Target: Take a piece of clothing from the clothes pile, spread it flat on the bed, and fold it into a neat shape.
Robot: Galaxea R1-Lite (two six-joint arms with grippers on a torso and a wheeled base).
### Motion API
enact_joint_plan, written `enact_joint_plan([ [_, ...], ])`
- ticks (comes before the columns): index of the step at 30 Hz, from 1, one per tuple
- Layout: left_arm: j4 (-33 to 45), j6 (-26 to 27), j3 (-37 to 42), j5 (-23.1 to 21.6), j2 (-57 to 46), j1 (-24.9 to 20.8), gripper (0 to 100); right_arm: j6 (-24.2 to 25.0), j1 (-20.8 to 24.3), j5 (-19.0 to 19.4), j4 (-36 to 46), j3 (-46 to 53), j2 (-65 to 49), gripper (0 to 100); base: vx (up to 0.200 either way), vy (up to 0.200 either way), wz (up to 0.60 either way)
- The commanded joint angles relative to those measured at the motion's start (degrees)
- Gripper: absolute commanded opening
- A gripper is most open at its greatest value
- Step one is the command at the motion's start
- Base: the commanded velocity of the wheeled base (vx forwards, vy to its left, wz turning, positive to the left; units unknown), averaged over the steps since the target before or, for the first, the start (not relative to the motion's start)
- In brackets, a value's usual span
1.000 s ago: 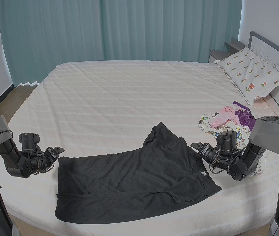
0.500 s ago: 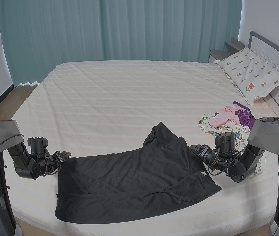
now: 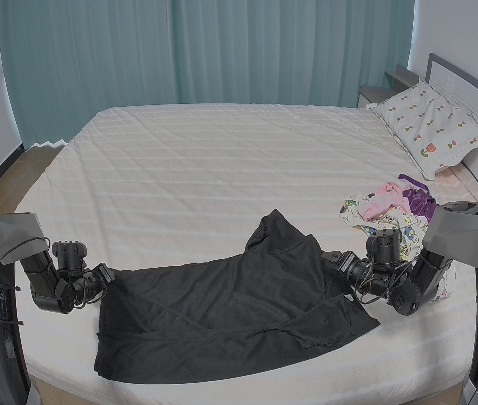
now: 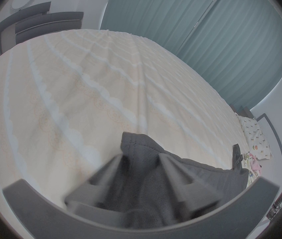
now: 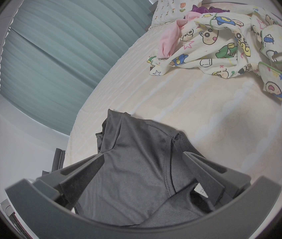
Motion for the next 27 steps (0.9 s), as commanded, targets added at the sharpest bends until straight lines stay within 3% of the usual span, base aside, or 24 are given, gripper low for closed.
enact_joint_plan([
  [1,-1.1,-0.1,0.0,0.7,1.2,0.1,0,-0.4,0.1,-0.1,0.2,-0.2,0.0,100,0.000,0.000,0.00],
  [6,-2.4,-3.5,0.5,1.0,1.0,0.1,0,-10.6,-0.4,0.9,1.3,-4.9,0.1,100,0.000,0.000,0.00],
  [8,-2.4,-4.6,0.7,1.1,0.7,0.0,0,-12.6,-0.3,1.5,2.1,-7.1,0.5,100,0.000,0.000,0.00],
  [12,-2.5,-8.8,1.9,1.0,-1.6,0.0,0,-19.0,-0.1,5.3,9.3,-18.9,4.0,100,0.000,0.000,0.00],
  [18,-2.5,-10.4,3.4,0.4,-2.7,-0.1,0,-25.5,0.4,6.0,17.8,-32.8,11.4,100,0.000,0.000,0.00],
  [27,-2.5,-12.2,4.3,0.5,-2.7,-0.1,0,-27.7,0.3,5.8,31.0,-52.7,20.4,100,0.000,0.000,0.00],
])
